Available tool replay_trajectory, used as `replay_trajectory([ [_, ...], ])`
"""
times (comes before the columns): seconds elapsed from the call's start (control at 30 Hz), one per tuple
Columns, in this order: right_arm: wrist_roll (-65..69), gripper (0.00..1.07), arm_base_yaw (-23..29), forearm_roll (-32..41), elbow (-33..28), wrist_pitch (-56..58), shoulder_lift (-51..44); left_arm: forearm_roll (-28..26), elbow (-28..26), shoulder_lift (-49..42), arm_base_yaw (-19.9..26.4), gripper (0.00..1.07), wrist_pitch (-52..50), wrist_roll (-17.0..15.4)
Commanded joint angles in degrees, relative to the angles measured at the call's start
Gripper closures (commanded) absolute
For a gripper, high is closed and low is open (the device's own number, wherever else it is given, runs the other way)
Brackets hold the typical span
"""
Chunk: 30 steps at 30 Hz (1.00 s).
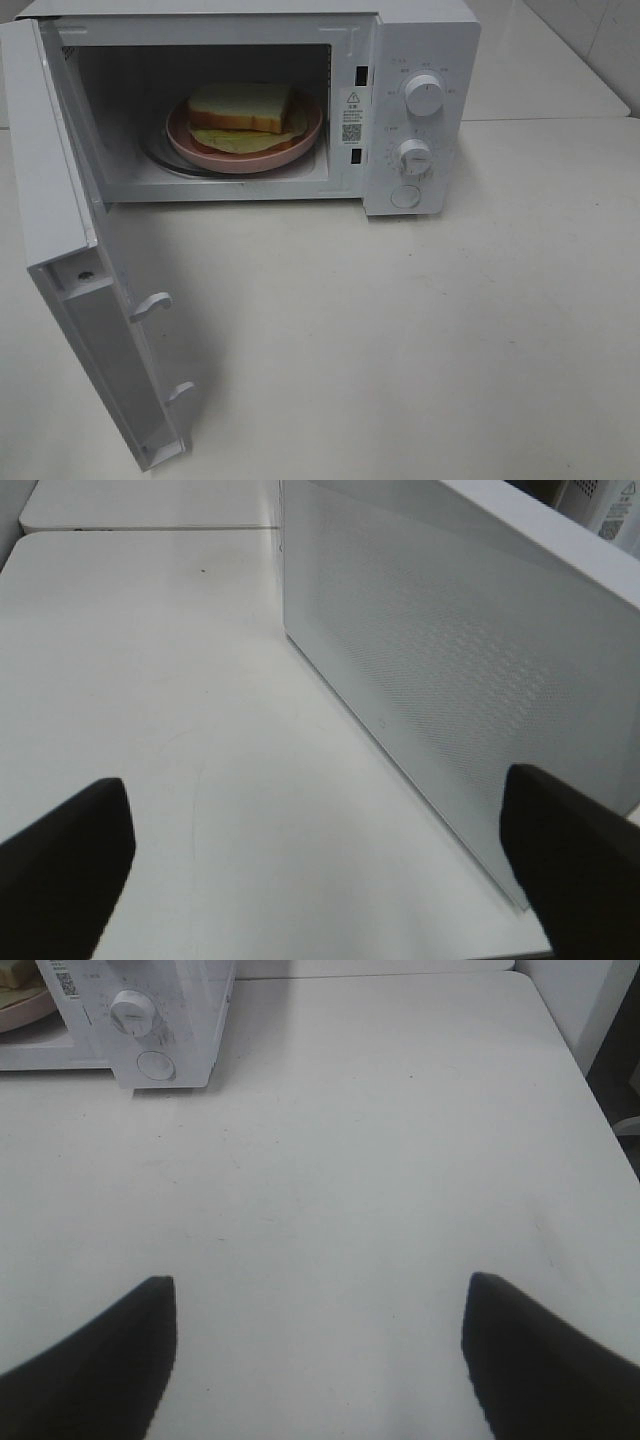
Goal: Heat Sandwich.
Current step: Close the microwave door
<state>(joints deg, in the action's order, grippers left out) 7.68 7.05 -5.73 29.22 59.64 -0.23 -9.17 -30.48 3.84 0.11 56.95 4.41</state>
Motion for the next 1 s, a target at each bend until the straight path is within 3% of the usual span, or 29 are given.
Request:
replay_trajectory([
  [0.03, 0.1, 0.31, -0.3, 0.2, -0.1, -0.2, -1.4, 0.0, -0.5, 2.1, -0.3, 0.21, -2.8, -0.5],
  [0.23, 0.1, 0.31, -0.3, 0.2, -0.1, -0.2, -1.4, 0.2, -0.5, 8.2, -0.3, 0.46, -8.4, -0.5],
  [0.33, 0.1, 0.31, -0.3, 0.2, -0.1, -0.2, -1.4, 0.2, -0.5, 12.5, -0.3, 0.65, -11.5, -0.5],
  [0.37, 0.1, 0.31, -0.3, 0.2, -0.1, -0.2, -1.4, 0.2, -0.5, 12.5, -0.3, 0.65, -11.5, -0.5],
  [0.47, 0.1, 0.31, -0.3, 0.2, -0.1, -0.2, -1.4, 0.9, -0.5, 17.2, -0.3, 0.91, -14.0, -0.5],
  [0.5, 0.1, 0.31, -0.3, 0.2, -0.1, -0.2, -1.4, 0.9, -0.5, 17.2, -0.3, 0.91, -14.0, -0.5],
  [0.57, 0.1, 0.31, -0.3, 0.2, -0.1, -0.2, -1.4, 2.0, -0.1, 20.3, -0.3, 1.06, -17.2, -0.4],
  [0.83, 0.1, 0.31, -0.3, 0.2, -0.1, -0.2, -1.4, 3.0, 4.5, 25.7, -0.3, 1.06, -32.0, -0.3],
  [1.0, 0.1, 0.31, -0.3, 0.2, -0.1, -0.2, -1.4, 3.0, 10.1, 30.1, -0.3, 1.06, -45.6, -0.3],
])
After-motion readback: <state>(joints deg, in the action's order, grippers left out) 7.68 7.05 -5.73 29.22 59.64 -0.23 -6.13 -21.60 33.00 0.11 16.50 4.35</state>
